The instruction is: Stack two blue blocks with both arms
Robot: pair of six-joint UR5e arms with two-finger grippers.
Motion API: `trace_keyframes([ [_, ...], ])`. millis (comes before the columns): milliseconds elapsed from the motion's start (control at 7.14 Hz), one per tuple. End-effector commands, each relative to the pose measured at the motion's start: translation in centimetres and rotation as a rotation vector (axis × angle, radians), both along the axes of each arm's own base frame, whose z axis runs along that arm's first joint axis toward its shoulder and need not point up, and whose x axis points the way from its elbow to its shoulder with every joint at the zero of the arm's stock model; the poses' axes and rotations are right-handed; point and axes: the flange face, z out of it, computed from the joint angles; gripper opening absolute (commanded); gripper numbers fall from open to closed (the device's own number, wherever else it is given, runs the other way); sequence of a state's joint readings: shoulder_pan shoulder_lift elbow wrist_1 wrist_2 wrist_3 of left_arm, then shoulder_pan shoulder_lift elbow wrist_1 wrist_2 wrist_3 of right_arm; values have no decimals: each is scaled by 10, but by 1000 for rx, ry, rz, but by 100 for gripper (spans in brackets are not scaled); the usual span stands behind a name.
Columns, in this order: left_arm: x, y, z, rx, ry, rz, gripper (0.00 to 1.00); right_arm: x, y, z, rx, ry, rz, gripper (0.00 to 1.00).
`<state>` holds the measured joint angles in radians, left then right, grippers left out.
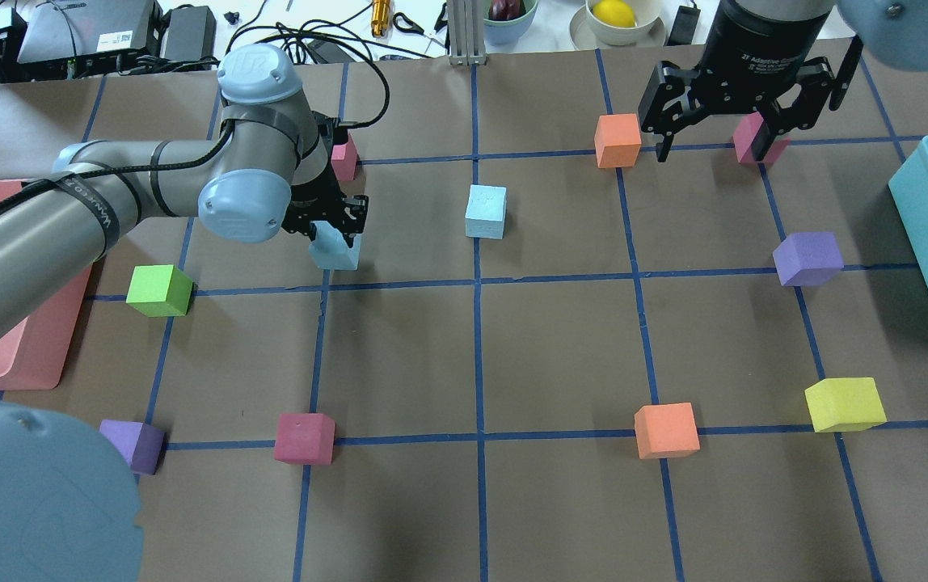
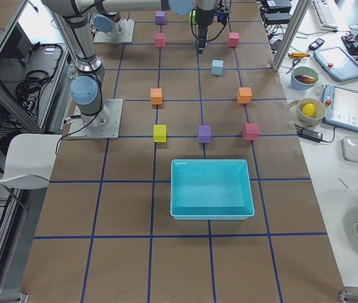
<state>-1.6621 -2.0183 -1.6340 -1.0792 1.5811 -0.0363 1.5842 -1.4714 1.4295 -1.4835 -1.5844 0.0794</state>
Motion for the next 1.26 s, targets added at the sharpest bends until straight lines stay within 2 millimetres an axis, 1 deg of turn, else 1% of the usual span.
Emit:
trace_keyframes([
  [0,-63,-13,46,-59,28,27,39,1,1,0,1,-6,0,100],
  [140,-93,-11,52,-80,55,8,40,0,1,0,2,-1,0,100],
  [420,-137,-20,55,-120,82,46,41,1,1,0,2,2,2,100],
  [560,-160,-31,52,-130,95,61,41,1,1,0,2,3,2,100],
  [700,-178,-40,48,-139,102,49,41,1,1,0,2,5,2,100],
  [840,-195,-42,37,-135,94,27,43,1,1,0,4,5,3,100],
  [980,-198,-43,36,-128,90,21,44,1,1,0,4,5,2,100],
  [1120,-198,-43,35,-120,85,13,44,0,1,-1,5,6,2,100],
])
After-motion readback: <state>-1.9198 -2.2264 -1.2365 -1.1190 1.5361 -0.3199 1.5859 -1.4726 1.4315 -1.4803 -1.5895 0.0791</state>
